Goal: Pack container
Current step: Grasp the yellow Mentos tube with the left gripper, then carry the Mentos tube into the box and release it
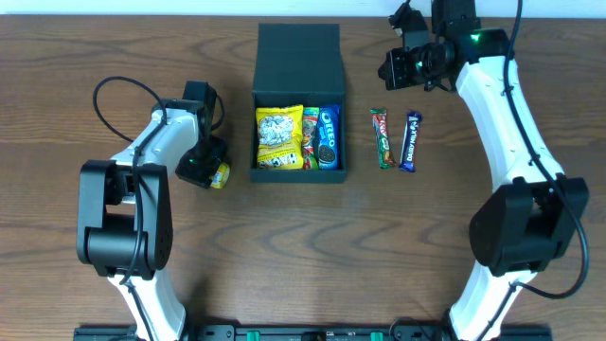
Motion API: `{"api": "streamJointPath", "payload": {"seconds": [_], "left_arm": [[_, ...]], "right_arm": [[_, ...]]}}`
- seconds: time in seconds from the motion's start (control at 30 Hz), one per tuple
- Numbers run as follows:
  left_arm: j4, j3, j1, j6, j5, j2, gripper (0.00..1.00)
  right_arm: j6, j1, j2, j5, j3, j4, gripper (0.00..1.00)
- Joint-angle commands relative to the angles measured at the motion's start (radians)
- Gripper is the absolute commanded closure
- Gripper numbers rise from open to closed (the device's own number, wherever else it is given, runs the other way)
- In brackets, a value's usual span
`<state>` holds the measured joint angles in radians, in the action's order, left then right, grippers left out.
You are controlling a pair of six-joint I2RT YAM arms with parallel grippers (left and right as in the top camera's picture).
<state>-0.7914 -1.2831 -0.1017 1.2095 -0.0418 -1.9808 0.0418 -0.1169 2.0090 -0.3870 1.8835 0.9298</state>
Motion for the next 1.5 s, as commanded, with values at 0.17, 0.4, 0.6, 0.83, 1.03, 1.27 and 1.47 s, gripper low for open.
{"api": "streamJointPath", "payload": {"seconds": [0.17,0.4,0.6,0.83,1.03,1.27,1.47], "left_arm": [[0.071,-0.045,0.003,-0.34,0.023,-0.002,0.94],[0.016,-0.36,-0.031,-0.655,0.03,0.014,0.94],[-0.018,-0.551,-0.17,-0.855,0.016,0.014,0.94],[-0.013,-0.549,-0.359,-0.874,-0.112,-0.026,0.94],[-0.038,-0.549,-0.45,-0.906,-0.133,-0.082,0.94],[-0.117,-0.549,-0.46,-0.835,-0.139,-0.126,0.94],[-0.142,-0.549,-0.462,-0.836,-0.146,-0.141,0.44]], "right_arm": [[0.006,0.102,0.006,0.051,0.001,0.003,0.99],[-0.045,0.231,0.006,0.05,0.001,0.036,0.99],[-0.045,0.28,0.006,0.05,0.001,0.076,0.99],[-0.045,0.282,0.006,0.051,0.001,0.056,0.98],[-0.049,0.282,0.006,0.05,0.001,0.034,0.99],[-0.048,0.282,0.006,0.05,0.001,0.046,0.98],[-0.048,0.282,0.006,0.05,0.001,0.05,0.99]]}}
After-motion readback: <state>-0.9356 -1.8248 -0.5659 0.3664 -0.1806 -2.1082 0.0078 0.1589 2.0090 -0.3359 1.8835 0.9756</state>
